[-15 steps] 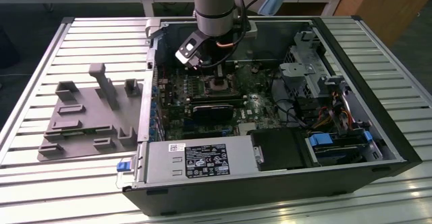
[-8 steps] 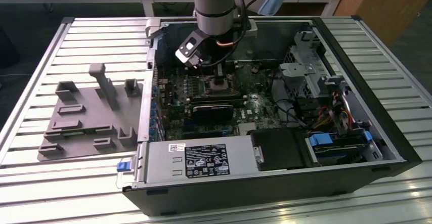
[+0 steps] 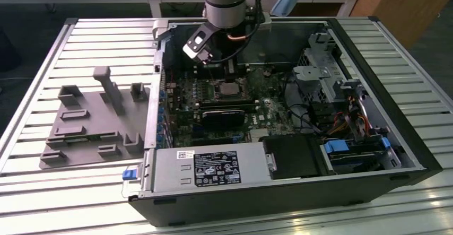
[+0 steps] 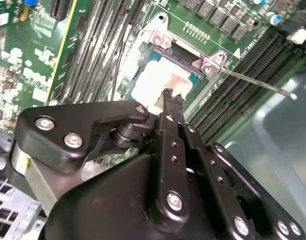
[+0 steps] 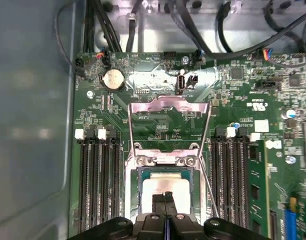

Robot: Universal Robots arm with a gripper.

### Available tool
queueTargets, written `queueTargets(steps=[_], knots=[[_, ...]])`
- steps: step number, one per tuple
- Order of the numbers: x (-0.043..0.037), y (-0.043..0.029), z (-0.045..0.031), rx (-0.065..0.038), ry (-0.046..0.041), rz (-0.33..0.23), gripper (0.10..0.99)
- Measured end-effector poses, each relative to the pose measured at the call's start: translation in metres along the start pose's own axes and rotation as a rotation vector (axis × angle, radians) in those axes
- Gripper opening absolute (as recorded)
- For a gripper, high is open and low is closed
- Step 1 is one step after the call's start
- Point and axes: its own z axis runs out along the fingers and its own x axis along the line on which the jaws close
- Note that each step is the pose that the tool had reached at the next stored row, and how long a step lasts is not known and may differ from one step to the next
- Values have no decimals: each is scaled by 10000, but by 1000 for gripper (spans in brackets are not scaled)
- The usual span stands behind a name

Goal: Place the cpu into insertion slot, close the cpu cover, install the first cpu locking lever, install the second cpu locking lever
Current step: 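Place the cpu into insertion slot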

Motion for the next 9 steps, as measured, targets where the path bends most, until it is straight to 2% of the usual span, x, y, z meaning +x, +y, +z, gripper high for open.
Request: queueTargets(steps=[7,9], knots=[[5,24,-219,-7,-1,-2,102],[5,25,-231,-8,0,0,102]])
